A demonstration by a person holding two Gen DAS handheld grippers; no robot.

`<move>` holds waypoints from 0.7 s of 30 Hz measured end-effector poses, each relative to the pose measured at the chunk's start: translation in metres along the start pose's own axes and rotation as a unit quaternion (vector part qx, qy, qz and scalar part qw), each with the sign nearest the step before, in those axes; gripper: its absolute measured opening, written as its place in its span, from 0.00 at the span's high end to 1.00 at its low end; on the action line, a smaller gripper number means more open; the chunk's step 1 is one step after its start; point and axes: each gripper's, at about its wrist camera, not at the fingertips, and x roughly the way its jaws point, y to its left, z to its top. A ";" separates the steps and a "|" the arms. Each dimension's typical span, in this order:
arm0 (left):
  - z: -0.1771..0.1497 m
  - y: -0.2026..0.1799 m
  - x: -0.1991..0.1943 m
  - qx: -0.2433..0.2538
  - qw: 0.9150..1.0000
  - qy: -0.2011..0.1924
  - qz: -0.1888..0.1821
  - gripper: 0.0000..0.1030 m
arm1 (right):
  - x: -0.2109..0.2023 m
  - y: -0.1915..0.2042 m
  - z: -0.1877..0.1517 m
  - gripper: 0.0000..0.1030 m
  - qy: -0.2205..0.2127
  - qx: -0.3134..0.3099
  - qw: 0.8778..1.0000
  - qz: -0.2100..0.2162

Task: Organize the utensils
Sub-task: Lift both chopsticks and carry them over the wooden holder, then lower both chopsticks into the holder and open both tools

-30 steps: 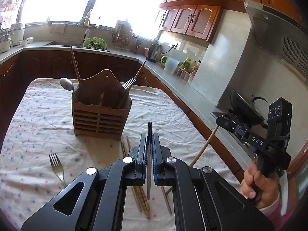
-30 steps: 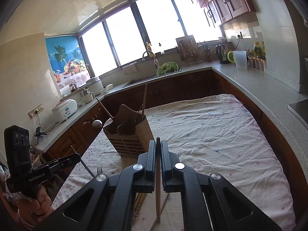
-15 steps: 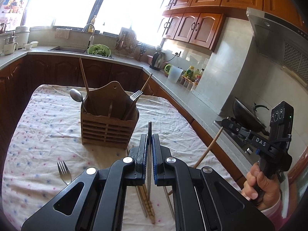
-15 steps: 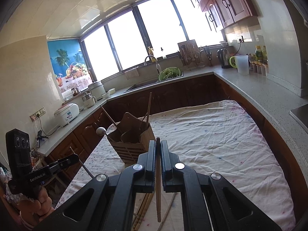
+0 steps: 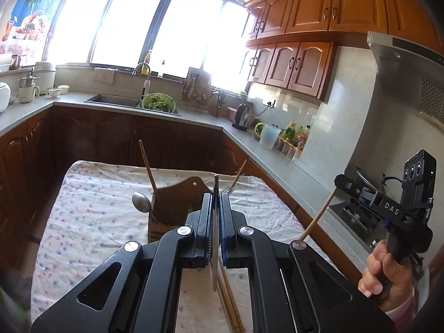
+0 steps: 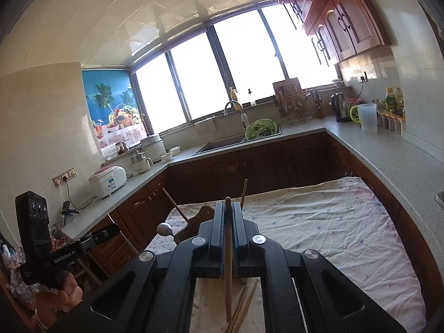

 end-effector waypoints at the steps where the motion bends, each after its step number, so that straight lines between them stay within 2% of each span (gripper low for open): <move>1: 0.005 0.003 0.001 -0.001 1.000 -0.005 0.003 0.96 | 0.003 0.002 0.004 0.95 -0.003 0.000 1.000 0.002; 14: 0.062 0.040 0.023 0.003 0.998 -0.056 0.040 0.96 | 0.057 0.011 0.047 0.95 -0.042 -0.006 0.999 0.008; 21: 0.066 0.049 0.054 0.008 0.997 -0.057 0.056 0.96 | 0.091 0.011 0.050 0.95 -0.047 -0.008 0.999 0.005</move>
